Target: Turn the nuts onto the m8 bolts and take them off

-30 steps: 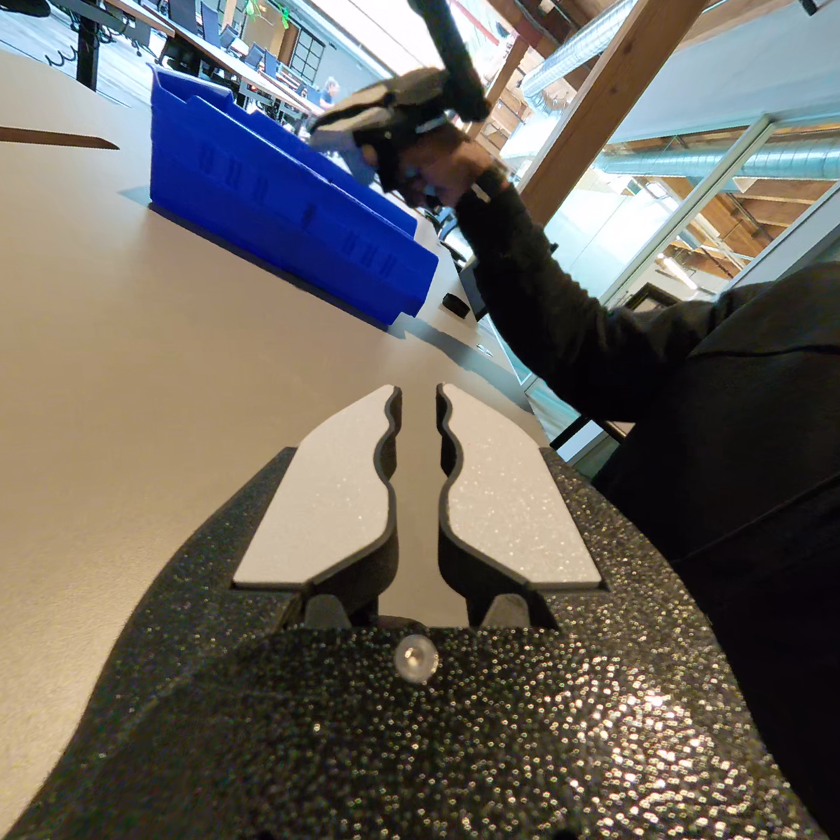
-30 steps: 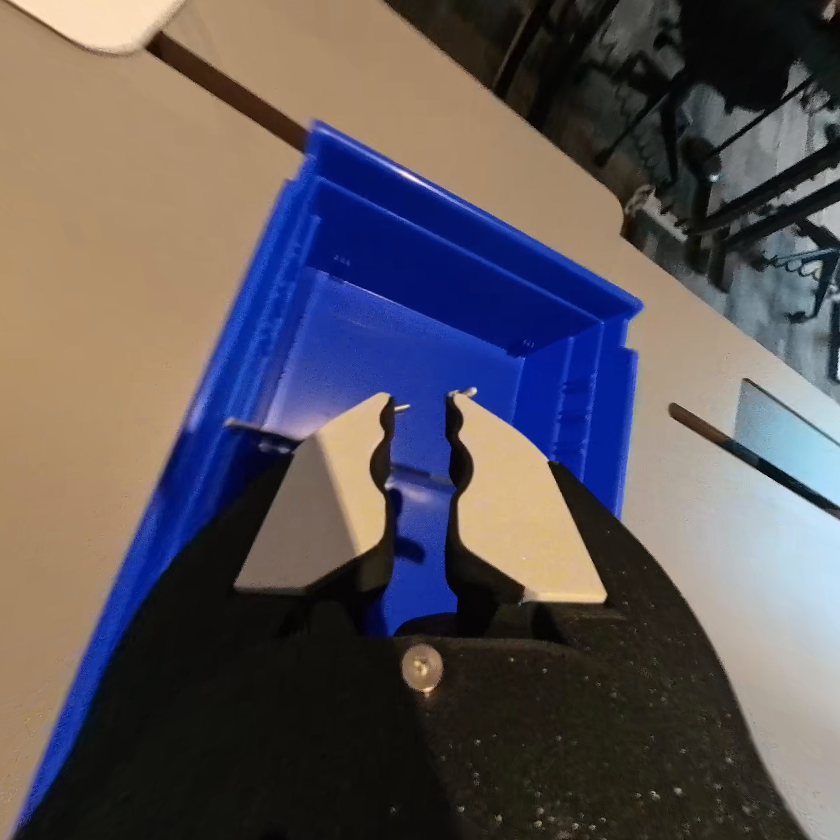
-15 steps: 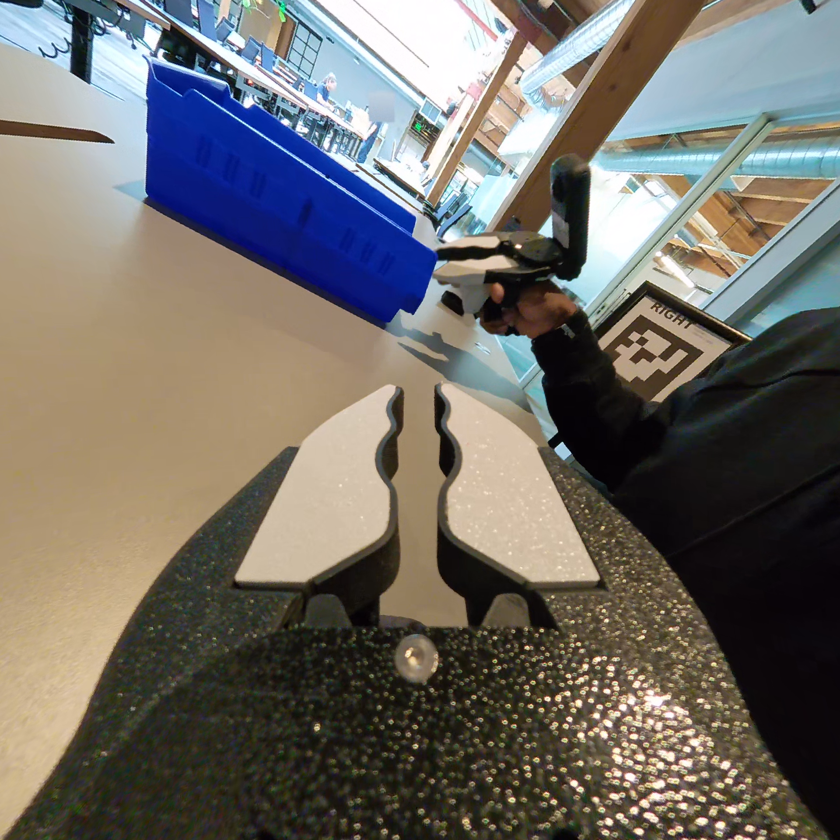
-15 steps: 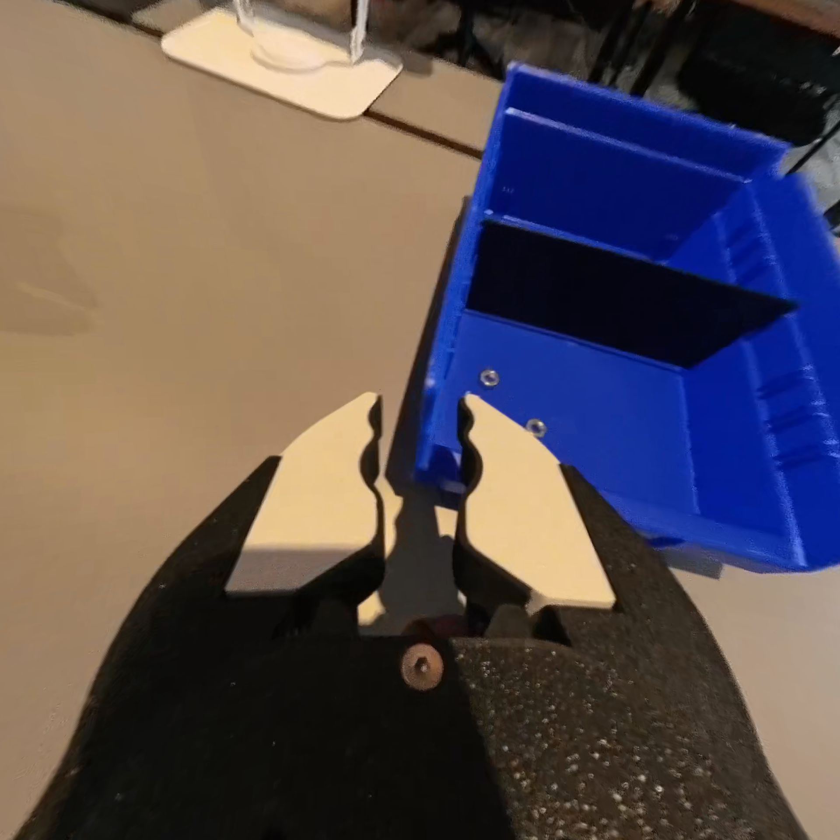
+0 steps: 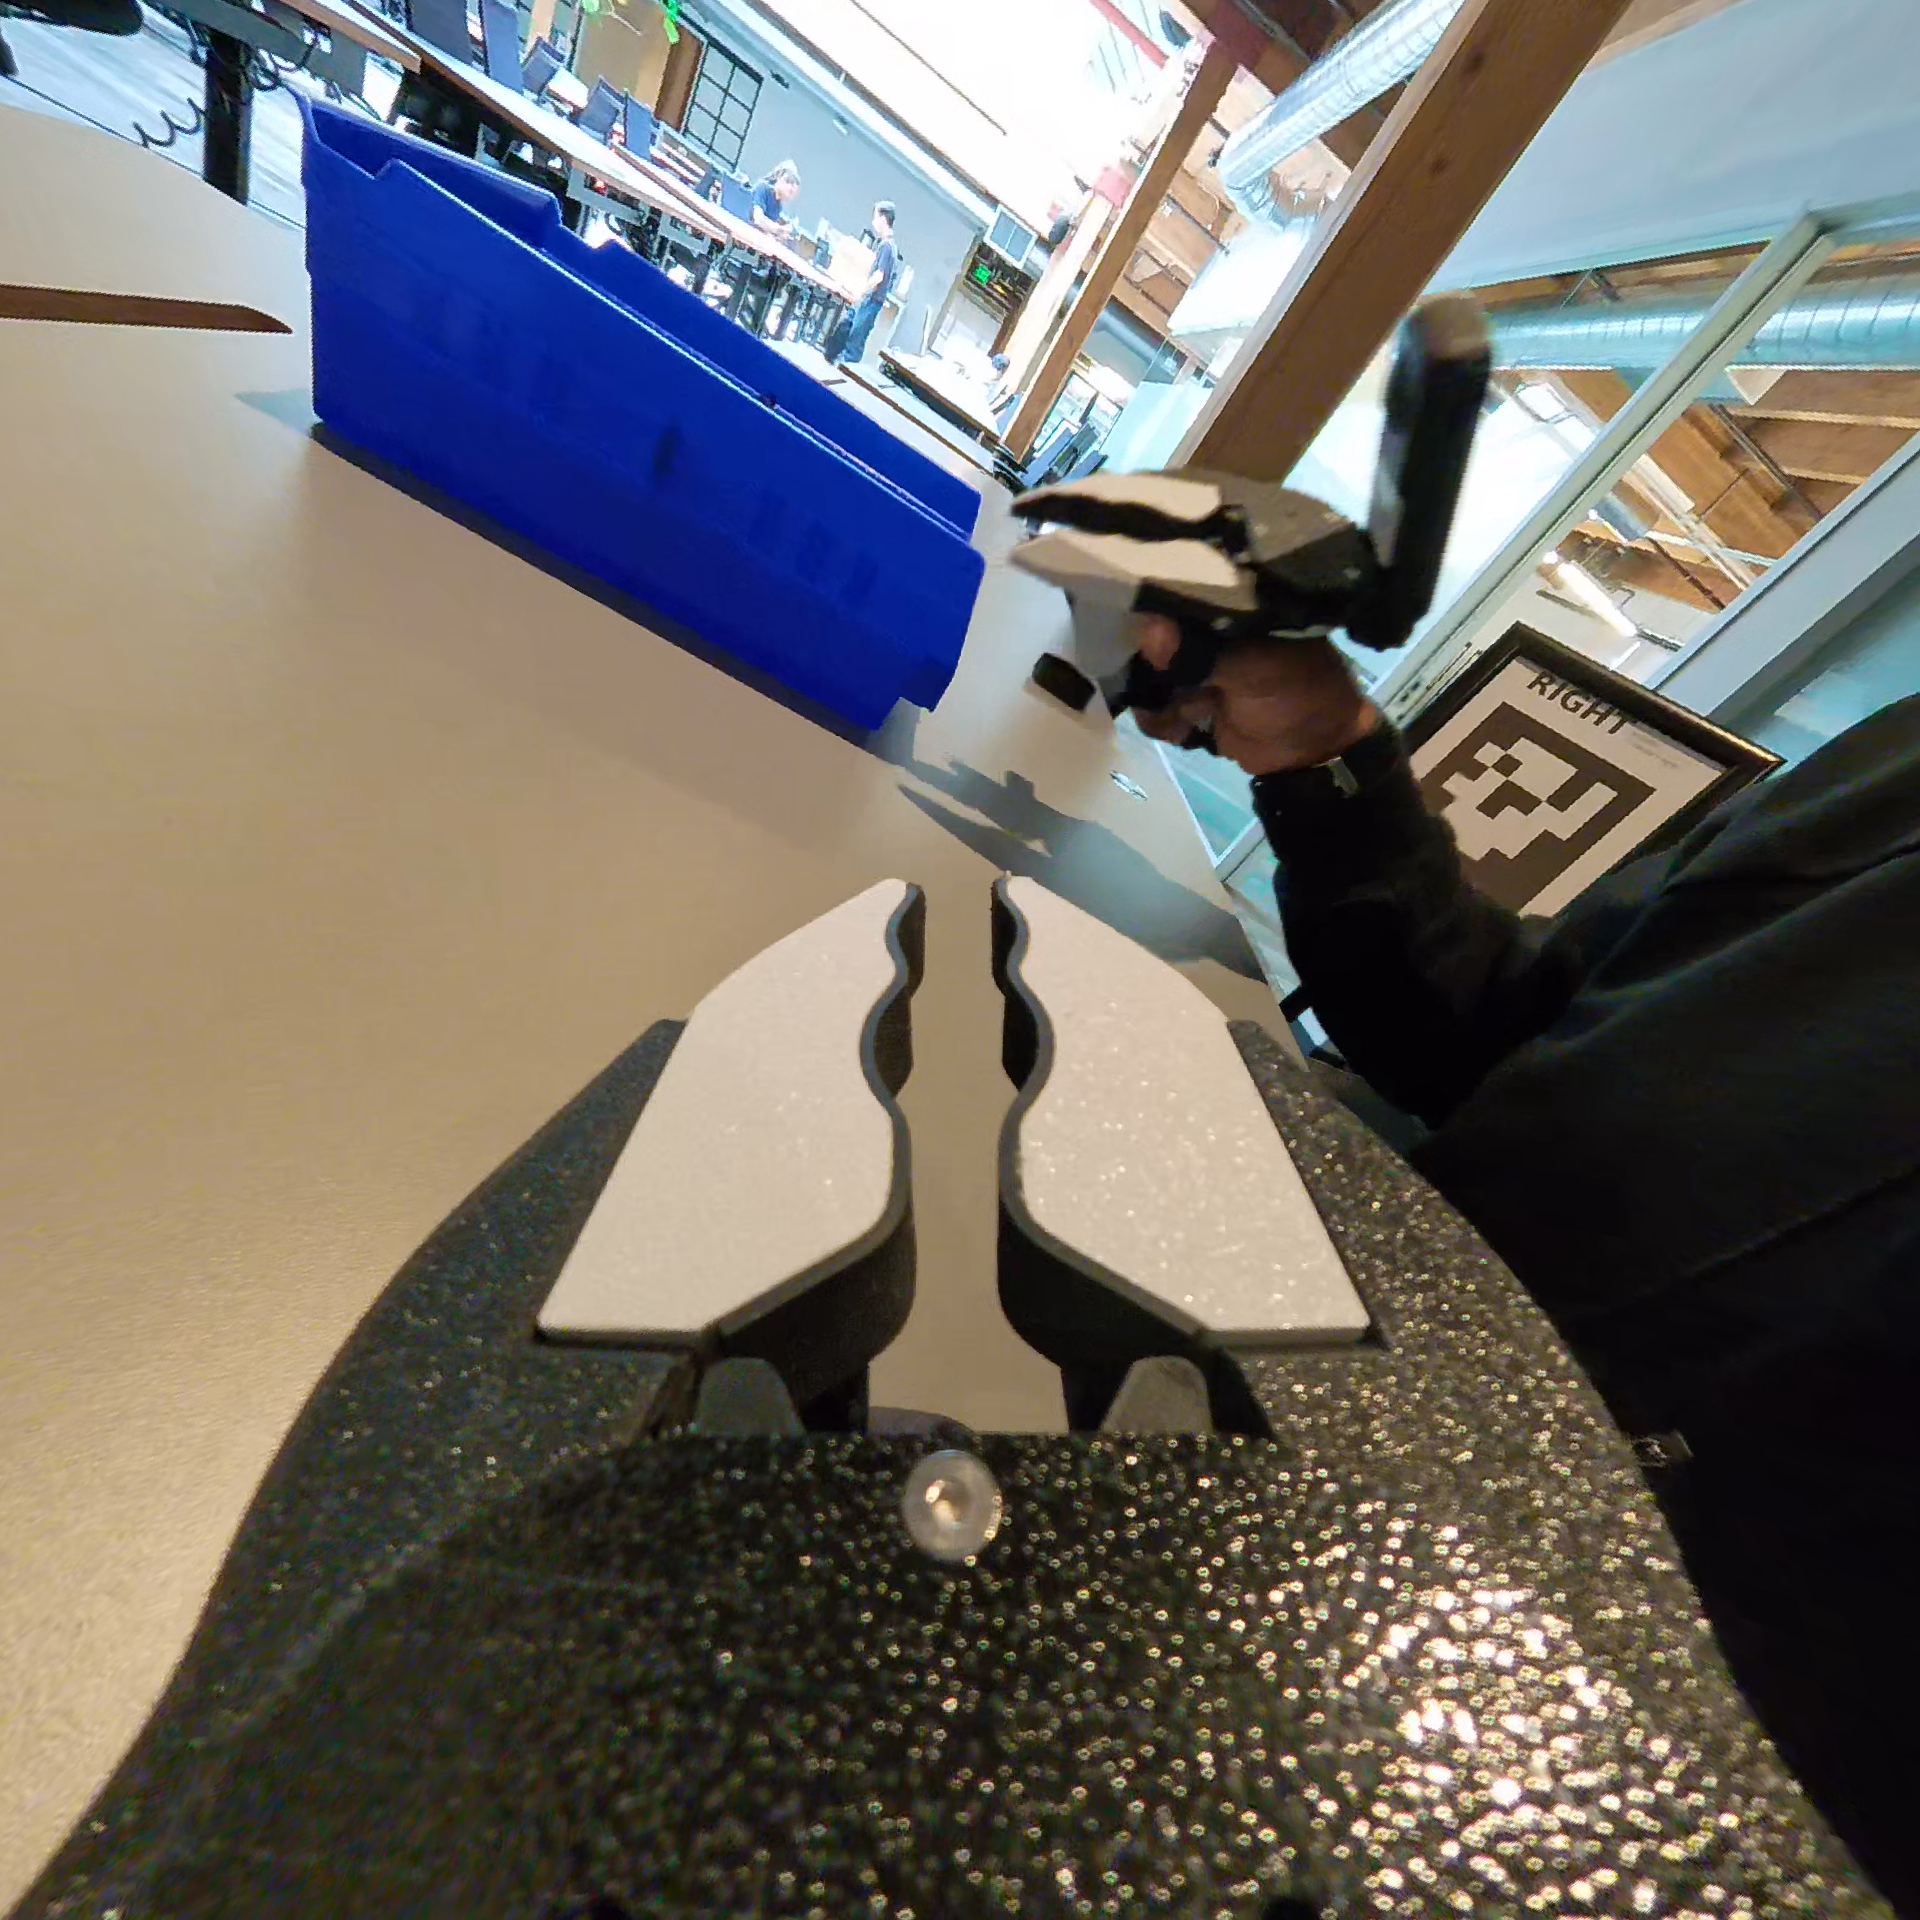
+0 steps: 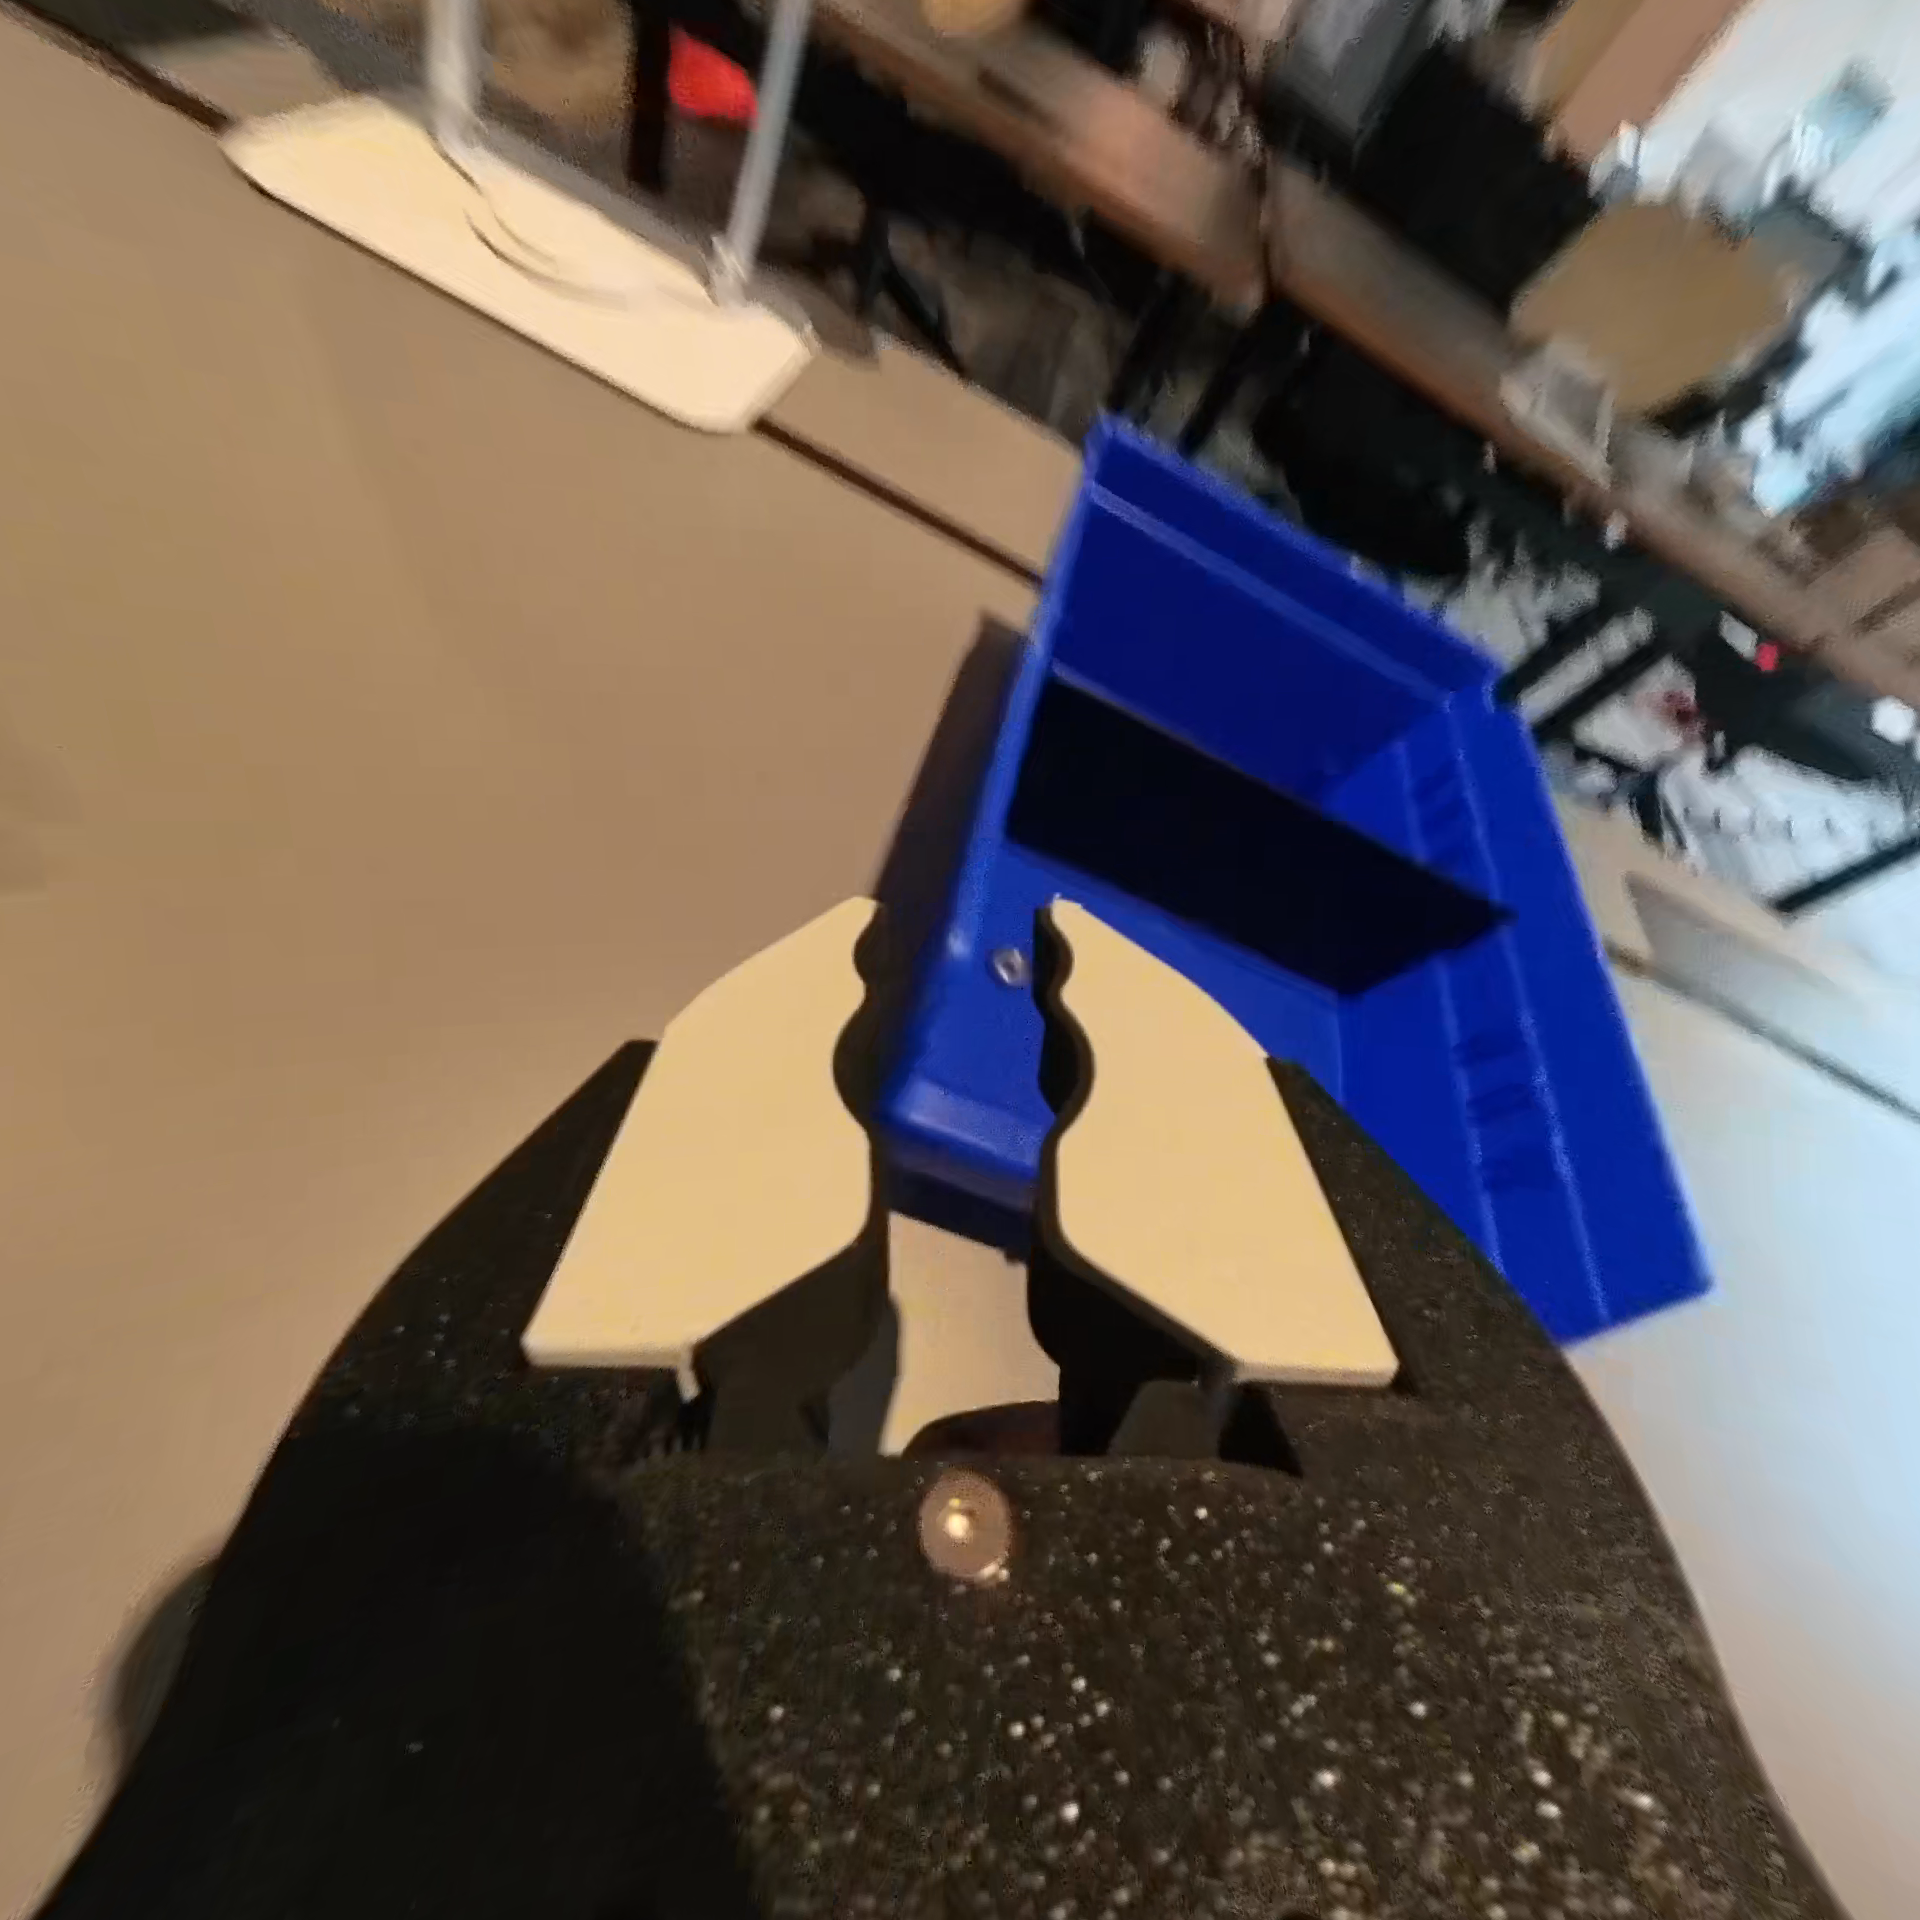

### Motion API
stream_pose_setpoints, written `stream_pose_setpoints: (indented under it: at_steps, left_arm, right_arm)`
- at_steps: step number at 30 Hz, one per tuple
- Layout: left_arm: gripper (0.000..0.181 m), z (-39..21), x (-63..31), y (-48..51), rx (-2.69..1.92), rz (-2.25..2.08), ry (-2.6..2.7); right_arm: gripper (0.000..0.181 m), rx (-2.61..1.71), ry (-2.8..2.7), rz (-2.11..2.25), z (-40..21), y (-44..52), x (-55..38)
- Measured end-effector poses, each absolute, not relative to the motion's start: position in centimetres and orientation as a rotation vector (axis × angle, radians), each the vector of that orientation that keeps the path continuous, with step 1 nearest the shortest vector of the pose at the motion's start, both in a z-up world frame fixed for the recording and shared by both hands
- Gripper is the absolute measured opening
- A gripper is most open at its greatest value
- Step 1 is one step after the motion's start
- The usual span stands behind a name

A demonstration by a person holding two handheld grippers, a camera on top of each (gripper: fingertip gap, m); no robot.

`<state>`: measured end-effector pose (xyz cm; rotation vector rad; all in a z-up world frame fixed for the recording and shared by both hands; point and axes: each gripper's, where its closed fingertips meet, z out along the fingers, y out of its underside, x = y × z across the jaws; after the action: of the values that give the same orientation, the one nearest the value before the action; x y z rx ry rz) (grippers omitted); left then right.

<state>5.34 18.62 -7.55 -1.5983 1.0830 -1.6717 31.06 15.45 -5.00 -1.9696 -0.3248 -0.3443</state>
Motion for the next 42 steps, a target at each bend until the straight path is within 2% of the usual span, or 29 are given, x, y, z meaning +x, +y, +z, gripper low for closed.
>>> stream_pose_setpoints:
  at_steps: [5,9,13,18,20,22,25,29,32,36,39,42]
  left_arm:
    - [0.012,-7.8,5.6,18.5,-1.608,-1.631,1.103]
    - [0.012,-7.4,5.6,19.2,-1.579,-1.573,1.05]
    - [0.012,-6.0,4.8,20.6,-1.492,-1.468,0.914]
    - [0.012,-4.4,2.6,20.6,-1.373,-1.253,0.863]
    - [0.013,-2.9,1.1,19.8,-1.321,-1.168,0.867]
    - [0.014,-0.3,-1.1,18.7,-1.251,-1.127,0.845]
    - [0.015,3.8,-6.7,18.0,-1.216,-1.028,0.738]
    - [0.016,7.4,-16.7,20.4,-1.35,-0.665,0.671]
    - [0.017,4.4,-24.2,25.0,-1.692,-0.343,0.739]
    - [0.015,-5.2,-31.0,28.5,-2.213,-0.178,1.017]
    - [0.01,-10.5,-33.7,28.7,-2.386,-0.08,1.357]
    - [0.011,-12.8,-35.8,28.7,-2.398,0.072,1.672]
  right_arm:
    - [0.027,-1.792,-0.631,-0.048,-1.3,15.4,20.6]
    - [0.026,-1.686,-0.776,0.276,-0.8,18.7,11.4]
    - [0.029,-1.554,-0.791,0.402,-1.9,23.8,5.7]
    - [0.027,-1.481,-0.542,0.551,-4.5,25.7,4.2]
    - [0.018,-1.38,-0.412,0.57,-3.9,25.0,5.5]
    - [0.016,-1.295,-0.426,0.566,-2.4,23.8,6.1]
    - [0.016,-1.276,-0.496,0.515,-2.8,23.3,6.4]
    - [0.018,-1.324,-0.498,0.563,-3.7,23.8,5.9]
    - [0.018,-1.318,-0.54,0.558,-3.8,23.5,5.3]
    - [0.018,-1.301,-0.591,0.544,-3.8,22.9,4.6]
    - [0.018,-1.292,-0.618,0.532,-3.9,22.5,4.3]
    - [0.019,-1.288,-0.644,0.521,-4.0,22.3,4.1]
